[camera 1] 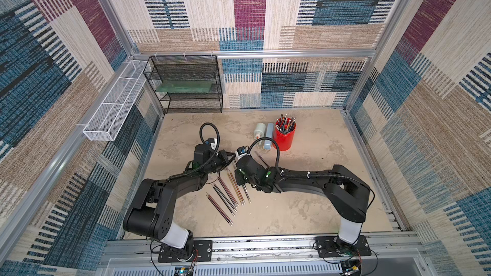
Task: Remove the protective cover of the pencils
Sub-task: Remove the protective sleeve from the pencil, then place the pencil at the center of the board.
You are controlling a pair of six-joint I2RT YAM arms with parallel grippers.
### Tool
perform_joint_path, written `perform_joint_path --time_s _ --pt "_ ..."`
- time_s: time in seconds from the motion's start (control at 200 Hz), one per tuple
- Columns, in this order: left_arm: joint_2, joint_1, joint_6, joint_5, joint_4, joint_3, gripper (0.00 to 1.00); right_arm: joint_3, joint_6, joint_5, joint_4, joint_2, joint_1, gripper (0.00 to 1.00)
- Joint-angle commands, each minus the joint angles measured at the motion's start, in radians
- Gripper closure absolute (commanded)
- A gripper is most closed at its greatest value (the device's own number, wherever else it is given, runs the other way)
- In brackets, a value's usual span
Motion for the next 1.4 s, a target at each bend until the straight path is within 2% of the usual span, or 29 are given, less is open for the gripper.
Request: perform_joint_path --time_s 0.0,0.341,0.361,0.616,0.871,1.052,1.242,1.397 --pt "0.003 0.000 0.004 -0.004 -0.009 0.011 0.95 -0.015 -0.003 -0.016 0.018 -0.011 0.002 1.00" --pt "-0.005 0.002 0.024 -0.023 -0.033 0.012 0.96 -0.100 0.002 -0.015 0.033 -0.069 0.002 1.00" --pt "-0.006 0.002 0.024 -0.025 -0.035 0.012 0.96 -0.105 0.003 -0.015 0.033 -0.073 0.030 1.00" --pt "0.000 0.001 0.028 -0.033 -0.043 0.015 0.97 -0.173 0.029 -0.013 0.057 -0.114 0.047 1.00" --pt "-0.008 0.002 0.033 -0.037 -0.078 0.025 0.98 -0.203 0.059 0.033 0.062 -0.130 0.043 1.00" --pt "-0.051 0.000 0.074 -0.218 -0.347 0.095 1.00 -0.250 0.083 0.032 0.099 -0.151 0.018 1.00" --pt "-0.045 -0.037 0.009 -0.267 -0.383 0.132 1.00 -0.267 0.080 -0.018 0.140 -0.130 -0.033 1.00" --pt "0.005 -0.072 0.080 -0.334 -0.420 0.197 1.00 -0.240 0.074 -0.024 0.119 -0.086 -0.034 1.00"
